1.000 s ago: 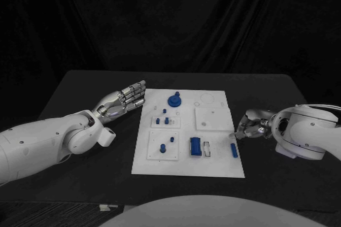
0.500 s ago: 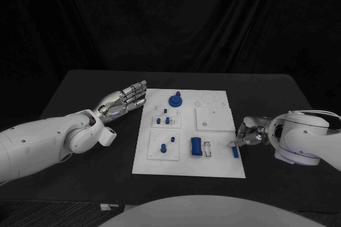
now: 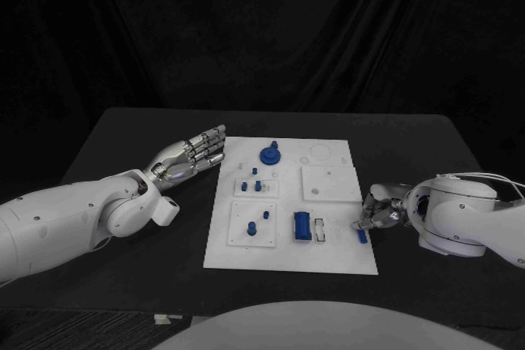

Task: Assemble the parts on the task board

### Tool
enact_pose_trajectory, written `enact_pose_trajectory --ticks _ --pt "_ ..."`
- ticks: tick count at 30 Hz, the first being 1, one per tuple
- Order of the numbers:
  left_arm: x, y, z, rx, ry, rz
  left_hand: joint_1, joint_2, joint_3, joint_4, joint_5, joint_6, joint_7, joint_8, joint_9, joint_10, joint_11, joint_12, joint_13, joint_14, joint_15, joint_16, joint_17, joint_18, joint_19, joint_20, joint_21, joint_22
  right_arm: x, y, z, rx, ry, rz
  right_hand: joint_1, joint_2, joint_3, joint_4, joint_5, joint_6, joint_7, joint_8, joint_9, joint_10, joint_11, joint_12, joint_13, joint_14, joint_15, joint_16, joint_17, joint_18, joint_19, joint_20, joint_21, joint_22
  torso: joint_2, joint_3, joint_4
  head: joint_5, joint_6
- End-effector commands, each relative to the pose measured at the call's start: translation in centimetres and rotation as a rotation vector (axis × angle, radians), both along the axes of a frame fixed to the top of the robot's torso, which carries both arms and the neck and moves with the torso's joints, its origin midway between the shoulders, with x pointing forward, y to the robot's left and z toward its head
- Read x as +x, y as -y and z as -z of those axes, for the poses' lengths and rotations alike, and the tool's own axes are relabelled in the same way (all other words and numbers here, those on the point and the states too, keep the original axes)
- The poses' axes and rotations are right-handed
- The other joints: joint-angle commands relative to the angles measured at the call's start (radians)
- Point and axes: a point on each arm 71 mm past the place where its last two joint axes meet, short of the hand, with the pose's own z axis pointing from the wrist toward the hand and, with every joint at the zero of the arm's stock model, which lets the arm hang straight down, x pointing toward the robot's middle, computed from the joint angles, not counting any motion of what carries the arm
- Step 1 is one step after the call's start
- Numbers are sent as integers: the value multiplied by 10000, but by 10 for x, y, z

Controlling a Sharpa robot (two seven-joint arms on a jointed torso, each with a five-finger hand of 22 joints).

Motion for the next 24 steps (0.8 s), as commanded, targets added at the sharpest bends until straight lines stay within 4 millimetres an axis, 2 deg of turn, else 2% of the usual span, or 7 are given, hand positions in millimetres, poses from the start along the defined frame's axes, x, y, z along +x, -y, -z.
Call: enact_pose_trajectory --ticks 1,4,9,14,15,19,24 --pt "-1 2 0 -179 -23 107 11 109 55 -33 40 52 64 38 9 25 68 49 13 -4 85 -37 -14 140 90 5 29 -2 -1 -2 4 -194 -188 -186 172 -120 310 -49 1129 -73 -2 -93 -69 1042 -74 26 2627 835 -52 45 1397 -73 492 -52 30 2214 4 -3 -3 -18 -2" --pt "-1 2 1 -180 -38 115 17 115 64 -41 42 51 76 38 9 29 77 67 16 -4 85 -37 -14 140 92 5 31 1 -1 -4 6 -205 -278 -268 146 -255 625 -10 1791 -91 17 -147 -107 1042 -59 26 2627 828 -38 34 1367 -68 481 -41 13 2207 1 0 -9 -10 -2" --pt "-1 2 1 -175 -62 120 27 126 84 -60 48 52 102 38 8 39 108 105 23 -4 85 -37 -14 139 95 6 32 3 -1 -8 10 -173 -362 -359 143 -481 1189 -24 2581 -147 46 -192 -111 1042 -46 26 2627 821 -21 22 1336 -58 459 -24 -26 2193 -3 2 -6 0 -2" --pt "-2 2 2 -166 -96 127 32 130 95 -73 48 51 116 38 7 47 131 130 28 -4 85 -37 -14 139 98 7 34 6 -1 -11 12 -138 -376 -417 282 -637 1964 -264 3399 -240 85 -185 -39 1042 -26 26 2627 812 -4 4 1292 -42 426 -12 -90 2171 -3 3 -5 10 -2" --pt "-2 2 2 -166 -103 131 35 136 110 -88 51 52 129 37 6 56 174 151 31 -4 79 -37 -14 138 99 8 34 3 -2 -11 12 -110 -356 -416 316 -646 2057 -316 3389 -249 88 -176 -23 1042 -23 26 2627 810 -3 2 1285 -43 427 -10 -88 2172 -9 1 -3 7 -2" --pt "-2 2 3 -167 -117 134 38 137 118 -99 55 51 137 36 5 61 204 169 34 -4 75 -37 -14 138 103 8 36 8 -2 -13 11 114 -312 -280 366 -817 2932 -671 2697 -325 121 -114 103 1042 8 26 2627 807 24 -6 1267 -39 420 6 -101 2168 -16 3 6 7 -2" --pt "-3 1 3 -157 -138 122 41 141 127 -108 60 49 142 36 5 64 226 180 35 -4 71 -37 -14 138 103 8 36 7 -3 -14 11 783 -366 237 299 -924 3378 -880 2730 -334 134 -46 196 1042 12 26 2627 807 29 -8 1262 -39 420 20 -103 2167 -15 13 -12 25 -2"
